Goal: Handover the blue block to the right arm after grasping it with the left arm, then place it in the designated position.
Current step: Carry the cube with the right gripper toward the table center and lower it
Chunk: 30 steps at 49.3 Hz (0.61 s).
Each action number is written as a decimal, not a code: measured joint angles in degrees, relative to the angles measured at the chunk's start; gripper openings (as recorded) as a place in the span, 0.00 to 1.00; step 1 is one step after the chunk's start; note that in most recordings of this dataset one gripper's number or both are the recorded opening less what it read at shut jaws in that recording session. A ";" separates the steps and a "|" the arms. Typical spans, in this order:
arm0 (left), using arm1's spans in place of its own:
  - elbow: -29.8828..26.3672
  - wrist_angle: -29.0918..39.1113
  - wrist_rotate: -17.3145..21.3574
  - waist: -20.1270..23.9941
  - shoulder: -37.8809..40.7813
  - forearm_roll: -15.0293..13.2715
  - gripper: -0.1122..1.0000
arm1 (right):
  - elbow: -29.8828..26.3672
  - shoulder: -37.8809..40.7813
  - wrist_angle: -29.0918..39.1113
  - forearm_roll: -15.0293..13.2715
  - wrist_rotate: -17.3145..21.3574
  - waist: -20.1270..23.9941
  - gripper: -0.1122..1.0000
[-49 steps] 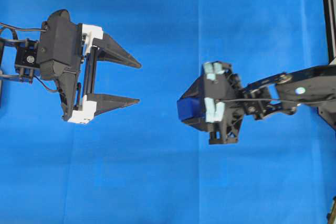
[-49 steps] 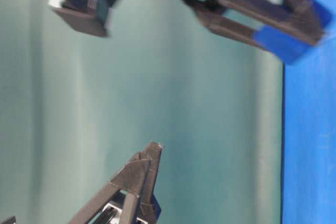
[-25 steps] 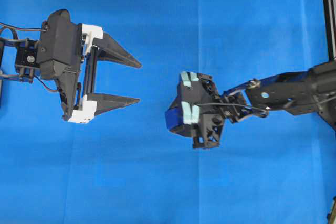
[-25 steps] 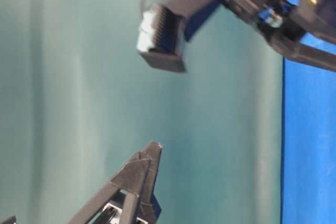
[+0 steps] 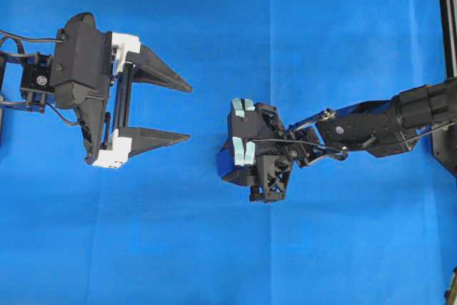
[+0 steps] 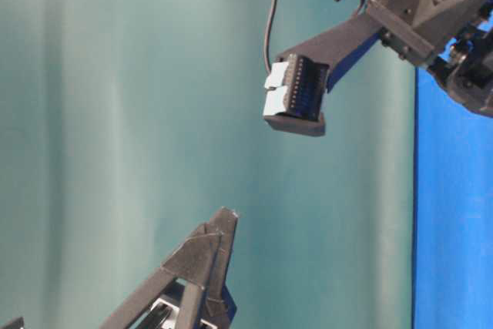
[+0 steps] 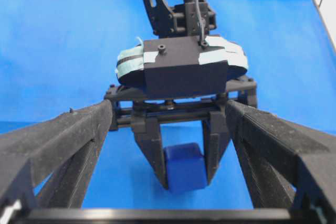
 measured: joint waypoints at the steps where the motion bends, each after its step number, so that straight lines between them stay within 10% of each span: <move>1: 0.00 0.00 0.00 0.09 0.00 0.00 0.94 | 0.00 0.00 -0.09 0.09 0.00 -0.09 0.48; 14: 0.00 0.00 -0.09 0.35 0.00 0.00 0.94 | 0.00 0.00 -0.44 1.67 0.00 -0.09 0.49; 24: 0.00 0.00 0.00 0.35 0.09 0.00 0.94 | -0.09 0.00 -0.44 2.29 0.00 -0.09 0.94; 30: 0.00 0.00 0.00 0.35 0.00 0.00 0.94 | -0.09 0.00 -0.44 2.37 0.00 0.00 0.85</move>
